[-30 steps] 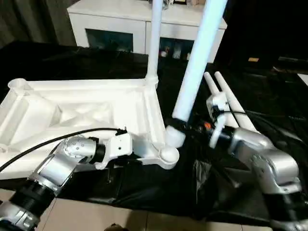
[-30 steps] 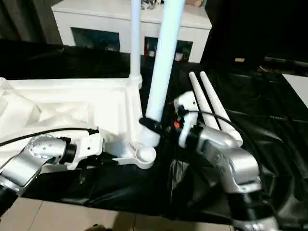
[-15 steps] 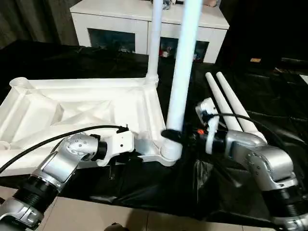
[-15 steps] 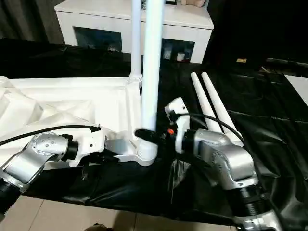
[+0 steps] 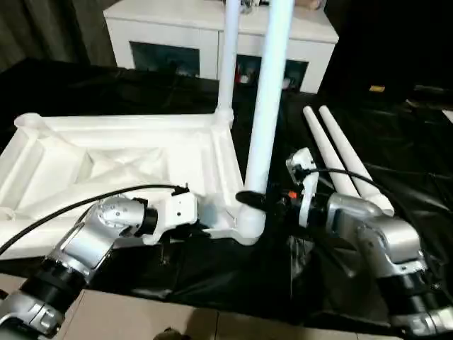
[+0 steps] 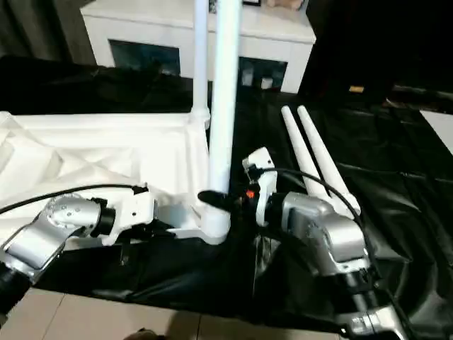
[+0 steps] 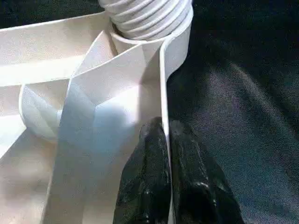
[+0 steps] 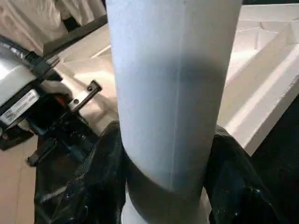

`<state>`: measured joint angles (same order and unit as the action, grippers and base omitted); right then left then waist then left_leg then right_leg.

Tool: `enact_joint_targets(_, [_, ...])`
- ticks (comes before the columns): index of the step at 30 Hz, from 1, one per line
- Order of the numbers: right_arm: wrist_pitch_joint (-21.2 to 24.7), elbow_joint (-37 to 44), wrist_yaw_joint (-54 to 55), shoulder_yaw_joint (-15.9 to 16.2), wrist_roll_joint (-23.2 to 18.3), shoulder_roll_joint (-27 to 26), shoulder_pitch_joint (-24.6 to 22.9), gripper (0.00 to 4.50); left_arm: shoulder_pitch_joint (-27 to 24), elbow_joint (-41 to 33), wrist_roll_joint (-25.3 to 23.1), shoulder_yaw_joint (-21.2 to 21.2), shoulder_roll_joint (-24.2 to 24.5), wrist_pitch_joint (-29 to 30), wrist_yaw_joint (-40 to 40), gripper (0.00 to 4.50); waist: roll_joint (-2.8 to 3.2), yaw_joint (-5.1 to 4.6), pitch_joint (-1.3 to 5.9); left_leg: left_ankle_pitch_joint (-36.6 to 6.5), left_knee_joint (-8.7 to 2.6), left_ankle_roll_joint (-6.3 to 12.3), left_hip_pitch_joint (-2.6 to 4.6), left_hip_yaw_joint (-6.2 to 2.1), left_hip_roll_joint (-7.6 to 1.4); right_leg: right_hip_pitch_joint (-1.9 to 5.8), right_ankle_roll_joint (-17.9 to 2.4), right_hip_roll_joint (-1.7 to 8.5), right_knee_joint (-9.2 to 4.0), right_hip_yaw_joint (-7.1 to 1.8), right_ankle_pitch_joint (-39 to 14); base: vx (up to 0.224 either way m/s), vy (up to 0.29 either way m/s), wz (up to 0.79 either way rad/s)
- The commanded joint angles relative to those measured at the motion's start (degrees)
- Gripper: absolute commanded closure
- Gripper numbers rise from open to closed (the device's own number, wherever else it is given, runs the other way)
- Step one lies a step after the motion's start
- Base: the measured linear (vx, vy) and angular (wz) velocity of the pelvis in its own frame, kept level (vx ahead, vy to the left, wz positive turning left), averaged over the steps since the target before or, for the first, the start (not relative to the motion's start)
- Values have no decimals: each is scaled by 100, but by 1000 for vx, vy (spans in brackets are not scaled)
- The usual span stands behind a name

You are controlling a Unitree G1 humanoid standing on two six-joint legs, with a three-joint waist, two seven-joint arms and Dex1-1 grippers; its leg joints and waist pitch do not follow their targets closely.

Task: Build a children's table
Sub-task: Insert table leg to table base

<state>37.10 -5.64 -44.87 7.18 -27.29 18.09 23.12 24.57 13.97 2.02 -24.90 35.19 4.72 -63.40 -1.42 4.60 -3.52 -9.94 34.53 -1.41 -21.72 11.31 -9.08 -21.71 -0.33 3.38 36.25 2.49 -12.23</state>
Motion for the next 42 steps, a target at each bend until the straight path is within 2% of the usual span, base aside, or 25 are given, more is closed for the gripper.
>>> enact_joint_targets(1, [-122,-216,62,-12,108,3,0,265,19,47,-159,115,24,13,64,450,66,7,369,-1552,-469,-379,182,-224,-449,108,-1246,563,-439,-307,-1056,0,0,0])
enact_joint_targets(3, [-260,-317,71,-50,171,-27,-39,265,17,40,-138,145,18,18,80,450,71,10,364,-1597,-468,-379,184,-223,-449,106,-1242,568,-446,-308,-1110,0,0,0])
enact_joint_targets(4, [-311,-356,88,-81,188,-53,-57,265,8,27,-130,157,21,19,86,450,102,7,359,-1669,-471,-397,184,-231,-447,102,-1232,574,-451,-310,-1216,0,0,0])
enact_joint_targets(6, [-465,-440,65,-137,195,-96,-139,265,-12,22,-95,194,-2,43,119,450,81,-5,356,-1776,-479,-430,185,-238,-453,99,-1187,575,-471,-308,-1361,0,0,0])
enact_joint_targets(11, [-851,-418,116,-329,118,-236,-583,265,-89,34,-24,343,-144,50,391,450,92,7,353,-1884,-485,-428,191,-240,-464,86,-1177,583,-487,-315,-1397,0,0,0])
enact_joint_targets(15, [-1245,-423,103,-295,237,-241,-858,265,-128,38,-38,368,-185,52,486,450,80,17,343,-1986,-502,-404,195,-249,-461,82,-1112,576,-513,-312,-1626,0,0,0])
enact_joint_targets(16, [-1444,-430,114,-281,302,-262,-975,265,-144,39,-39,407,-209,46,562,450,113,24,333,-2075,-500,-422,200,-256,-463,64,-1077,587,-530,-318,-1738,0,0,0])
enact_joint_targets(18, [-1758,-450,142,-282,399,-308,-1144,265,-156,45,-44,465,-252,52,678,450,89,14,324,-2192,-511,-421,195,-268,-459,67,-1025,591,-552,-316,-1920,0,0,0])
enact_joint_targets(21, [-2380,-524,277,-367,589,-449,-1374,265,-134,86,-89,548,-301,48,813,450,113,19,318,-2343,-520,-439,206,-289,-463,46,-964,605,-583,-323,-2180,0,0,0])
enact_joint_targets(22, [-2552,-545,320,-383,641,-478,-1423,265,-129,97,-100,564,-312,52,834,450,114,17,309,-2467,-522,-462,222,-289,-466,15,-940,597,-599,-324,-2275,0,0,0])
enact_joint_targets(23, [-2636,-551,335,-387,664,-491,-1457,266,-127,103,-106,572,-318,51,843,450,109,10,301,-2588,-522,-466,226,-300,-455,15,-913,605,-621,-324,-2417,0,0,0])
enact_joint_targets(25, [-2823,-528,318,-304,751,-472,-1564,266,-134,104,-111,600,-333,43,874,450,97,-3,311,-2494,-548,-423,176,-322,-455,72,-877,607,-606,-314,-2414,0,0,0])
enact_joint_targets(26, [-2865,-519,311,-267,772,-465,-1609,266,-131,108,-118,607,-340,43,882,450,113,6,315,-2448,-552,-406,186,-314,-464,50,-868,593,-606,-314,-2326,0,0,0])
enact_joint_targets(28, [-2920,-530,304,-213,810,-446,-1646,266,-122,116,-125,609,-344,46,887,450,101,15,306,-2513,-529,-377,230,-294,-456,9,-904,590,-618,-331,-2340,0,0,0])
enact_joint_targets(29, [-2955,-548,289,-149,869,-416,-1667,266,-116,120,-132,609,-344,49,886,450,109,12,303,-2505,-534,-366,211,-297,-450,26,-905,592,-621,-330,-2381,0,0,0])
enact_joint_targets(30, [-2920,-546,265,-96,897,-387,-1662,266,-111,124,-135,611,-338,49,880,450,77,10,303,-2501,-535,-353,218,-292,-456,15,-896,585,-627,-331,-2387,0,0,0])
enact_joint_targets(33, [-2867,-615,197,37,1024,-327,-1562,266,-93,143,-132,598,-325,40,834,450,80,3,288,-2552,-538,-351,217,-298,-451,11,-862,590,-633,-329,-2541,0,0,0])
enact_joint_targets(34, [-2824,-643,172,80,1039,-307,-1503,266,-89,150,-136,595,-323,24,823,450,65,-10,281,-2586,-543,-356,208,-308,-448,19,-819,598,-643,-324,-2697,0,0,0])
enact_joint_targets(36, [-2643,-726,85,220,1108,-215,-1300,266,-76,158,-148,584,-313,-12,780,450,64,-30,283,-2602,-547,-362,199,-325,-445,27,-753,606,-652,-316,-2883,0,0,0])
enact_joint_targets(37, [-2567,-749,56,253,1113,-191,-1243,266,-71,162,-158,577,-307,-25,768,450,22,-38,285,-2585,-546,-350,190,-320,-447,27,-740,606,-658,-317,-2902,0,0,0])
enact_joint_targets(40, [-2255,-801,-99,389,1141,-79,-1053,266,-56,174,-179,562,-290,-45,740,450,52,-50,267,-2767,-547,-383,233,-338,-446,-15,-691,600,-684,-309,-3098,0,0,0])
enact_joint_targets(42, [-1996,-822,-200,460,1112,-10,-944,266,-63,161,-183,555,-278,-46,722,450,49,-65,267,-2880,-552,-416,249,-344,-446,-24,-661,598,-698,-302,-3143,0,0,0])
